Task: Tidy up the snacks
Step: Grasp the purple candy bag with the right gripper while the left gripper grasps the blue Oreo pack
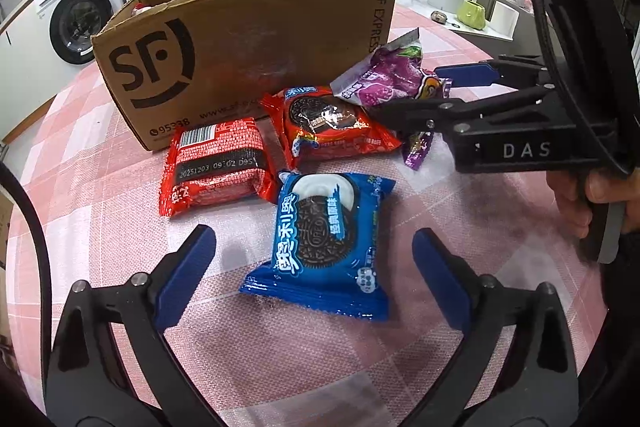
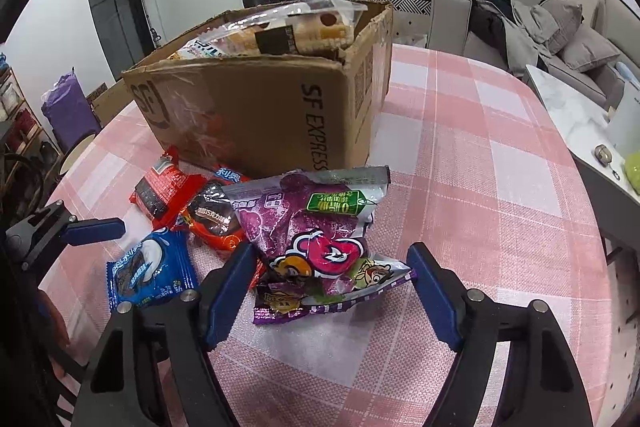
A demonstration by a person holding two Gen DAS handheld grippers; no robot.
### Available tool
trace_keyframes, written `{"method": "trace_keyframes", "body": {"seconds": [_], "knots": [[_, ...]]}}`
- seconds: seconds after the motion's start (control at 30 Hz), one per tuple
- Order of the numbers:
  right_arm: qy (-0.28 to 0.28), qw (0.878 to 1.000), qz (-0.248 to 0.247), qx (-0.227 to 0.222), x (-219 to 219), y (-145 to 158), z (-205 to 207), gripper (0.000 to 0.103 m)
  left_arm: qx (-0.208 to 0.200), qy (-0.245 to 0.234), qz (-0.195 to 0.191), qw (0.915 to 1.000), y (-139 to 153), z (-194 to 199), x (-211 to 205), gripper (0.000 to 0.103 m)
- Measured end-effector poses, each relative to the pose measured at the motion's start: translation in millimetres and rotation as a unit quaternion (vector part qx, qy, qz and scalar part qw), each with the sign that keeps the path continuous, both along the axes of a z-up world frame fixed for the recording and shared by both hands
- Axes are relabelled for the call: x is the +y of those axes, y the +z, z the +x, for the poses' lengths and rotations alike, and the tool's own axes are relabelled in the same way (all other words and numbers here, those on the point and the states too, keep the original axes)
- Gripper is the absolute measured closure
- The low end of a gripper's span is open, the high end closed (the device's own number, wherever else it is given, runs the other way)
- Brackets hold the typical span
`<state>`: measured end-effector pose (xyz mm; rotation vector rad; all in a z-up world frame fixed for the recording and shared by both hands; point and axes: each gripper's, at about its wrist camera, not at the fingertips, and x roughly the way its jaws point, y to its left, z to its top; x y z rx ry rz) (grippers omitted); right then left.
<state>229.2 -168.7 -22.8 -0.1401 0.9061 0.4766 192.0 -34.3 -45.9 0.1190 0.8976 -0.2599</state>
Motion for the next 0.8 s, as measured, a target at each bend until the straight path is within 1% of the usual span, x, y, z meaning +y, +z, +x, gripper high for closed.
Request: {"method": "trace_keyframes", "body": {"seconds": [0.03,0.07,0.1,0.17,0.3,0.37,0.4,0.47,0.5,0.57,0.63,0.7,0.73,0.8], "knots": [[-0.001,1.0,0.005,0.0,-1.5,0.3,0.2,0.032,0.0,0.002,-0.002,1.0,-0.3,-0.9,0.9,0.006],[0.001,1.0,0.012,0.007,-2.9,-0.2,1.3,0.036,0.0,0.003,-0.006,1.0,0.1,-1.2,3.0,0.007],[0.0,1.0,0.016,0.01,-4.0,-0.5,1.4,0.037,0.0,0.003,-0.011,0.9999,0.4,-1.9,4.7,0.008],[0.001,1.0,0.02,0.011,-4.9,-0.4,1.2,0.037,0.001,0.005,-0.02,0.9998,0.7,0.0,5.3,0.015],[0.002,1.0,0.02,0.013,-4.1,-0.4,1.2,0.037,0.003,0.0,-0.034,0.9994,0.4,2.0,7.2,0.025],[0.0,1.0,0.023,0.016,-4.9,-1.3,2.1,0.037,0.002,-0.002,-0.038,0.9993,0.9,-1.1,5.9,0.035],[0.0,0.999,0.027,0.02,-5.8,-2.0,3.2,0.036,0.003,-0.003,-0.04,0.9992,1.0,-1.4,5.9,0.037],[-0.003,0.999,0.036,0.024,-8.1,-3.2,4.6,0.036,0.006,-0.004,-0.045,0.999,2.1,-5.7,10.5,0.047],[-0.003,0.999,0.04,0.026,-8.9,-3.7,5.7,0.036,0.006,-0.005,-0.046,0.9989,2.2,-5.9,10.7,0.048],[-0.003,0.998,0.049,0.033,-9.9,-5.9,7.6,0.036,0.007,-0.01,-0.052,0.9986,2.8,-9.0,12.2,0.057],[-0.003,0.998,0.054,0.036,-10.2,-7.6,8.1,0.036,0.006,-0.011,-0.055,0.9984,2.6,-9.6,11.1,0.058],[0.0,0.998,0.057,0.036,-9.7,-7.7,7.3,0.036,0.004,-0.016,-0.061,0.998,3.7,-11.1,10.9,0.062],[0.002,0.998,0.057,0.033,-9.6,-7.0,6.7,0.038,0.005,-0.018,-0.062,0.9979,4.2,-11.8,10.5,0.062],[0.005,0.998,0.062,0.031,-10.4,-5.6,5.9,0.04,0.005,-0.018,-0.06,0.998,5.0,-14.1,11.2,0.062]]}}
